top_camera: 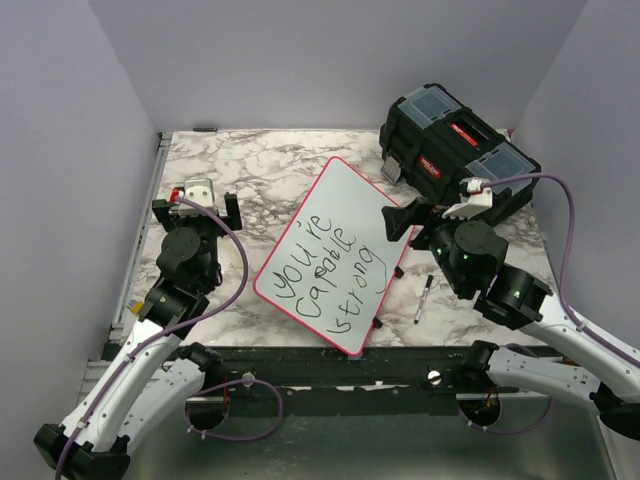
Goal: Write a sentence on the whiteboard
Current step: Reset both arms
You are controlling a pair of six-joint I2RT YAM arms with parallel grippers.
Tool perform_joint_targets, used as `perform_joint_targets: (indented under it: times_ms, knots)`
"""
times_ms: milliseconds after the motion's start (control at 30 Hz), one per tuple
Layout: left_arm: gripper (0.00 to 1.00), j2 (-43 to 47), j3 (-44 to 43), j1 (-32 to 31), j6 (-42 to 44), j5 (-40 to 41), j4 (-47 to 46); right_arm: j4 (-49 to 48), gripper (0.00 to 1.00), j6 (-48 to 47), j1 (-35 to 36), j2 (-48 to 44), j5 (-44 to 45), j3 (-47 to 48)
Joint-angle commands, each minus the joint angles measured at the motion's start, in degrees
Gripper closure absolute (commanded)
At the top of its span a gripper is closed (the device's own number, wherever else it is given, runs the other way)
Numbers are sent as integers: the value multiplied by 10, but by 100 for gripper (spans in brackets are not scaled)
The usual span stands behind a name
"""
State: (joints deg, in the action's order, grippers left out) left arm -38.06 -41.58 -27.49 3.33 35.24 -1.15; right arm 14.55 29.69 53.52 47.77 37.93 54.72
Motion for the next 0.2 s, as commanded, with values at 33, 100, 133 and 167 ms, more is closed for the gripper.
perform_joint_targets:
  times_ms: [33,100,133,167]
  knots:
    - [2,1,-15,3,-6,-16,-2,-20,0,-14,-2,0,-11,-9]
    - [2,2,-15,3,-6,-16,-2,-20,0,-15,-3,5,-15,-7]
    - [2,2,-14,3,-6,-16,-2,-20,0,-15,-3,6,-15,-7]
    - [2,2,-14,3,-6,-17,-2,-20,0,-14,-2,6,-15,-7]
